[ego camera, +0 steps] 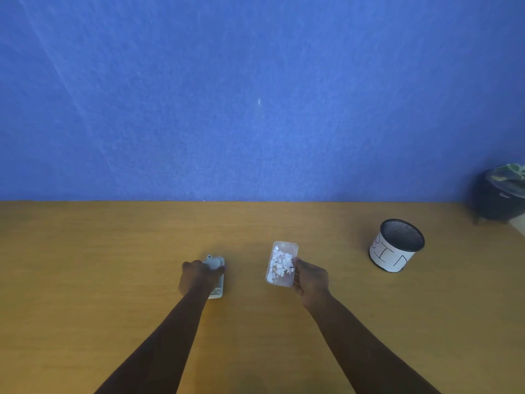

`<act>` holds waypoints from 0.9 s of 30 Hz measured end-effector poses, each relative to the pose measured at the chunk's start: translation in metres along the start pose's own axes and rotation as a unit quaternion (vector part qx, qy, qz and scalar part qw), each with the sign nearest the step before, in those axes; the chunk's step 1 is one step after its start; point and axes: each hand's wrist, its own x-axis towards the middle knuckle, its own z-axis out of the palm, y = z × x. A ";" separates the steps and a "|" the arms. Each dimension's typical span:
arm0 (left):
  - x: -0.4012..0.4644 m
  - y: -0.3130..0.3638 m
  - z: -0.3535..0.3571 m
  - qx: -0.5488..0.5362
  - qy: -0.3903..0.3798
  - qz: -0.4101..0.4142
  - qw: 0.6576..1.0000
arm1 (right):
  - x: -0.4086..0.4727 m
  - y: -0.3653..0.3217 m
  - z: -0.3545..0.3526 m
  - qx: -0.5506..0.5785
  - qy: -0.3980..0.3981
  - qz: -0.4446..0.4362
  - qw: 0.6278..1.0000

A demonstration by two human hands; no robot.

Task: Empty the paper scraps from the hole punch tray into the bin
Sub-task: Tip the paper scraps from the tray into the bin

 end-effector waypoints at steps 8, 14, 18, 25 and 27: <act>-0.004 -0.001 0.006 -0.002 -0.004 -0.008 1.000 | -0.002 -0.004 0.000 0.001 -0.005 0.003 1.000; -0.013 0.024 0.003 -0.012 0.110 0.069 0.991 | -0.006 -0.012 0.001 -0.024 -0.020 0.002 1.000; -0.027 0.062 0.001 -0.366 -0.180 0.036 0.912 | -0.011 -0.019 0.000 -0.035 -0.033 0.003 0.999; -0.053 0.079 0.014 -0.445 -0.317 0.000 0.837 | -0.019 -0.029 -0.007 -0.066 -0.044 0.000 0.997; -0.055 0.081 0.016 -0.455 -0.314 -0.004 0.833 | -0.020 -0.032 -0.009 -0.071 -0.040 -0.005 0.997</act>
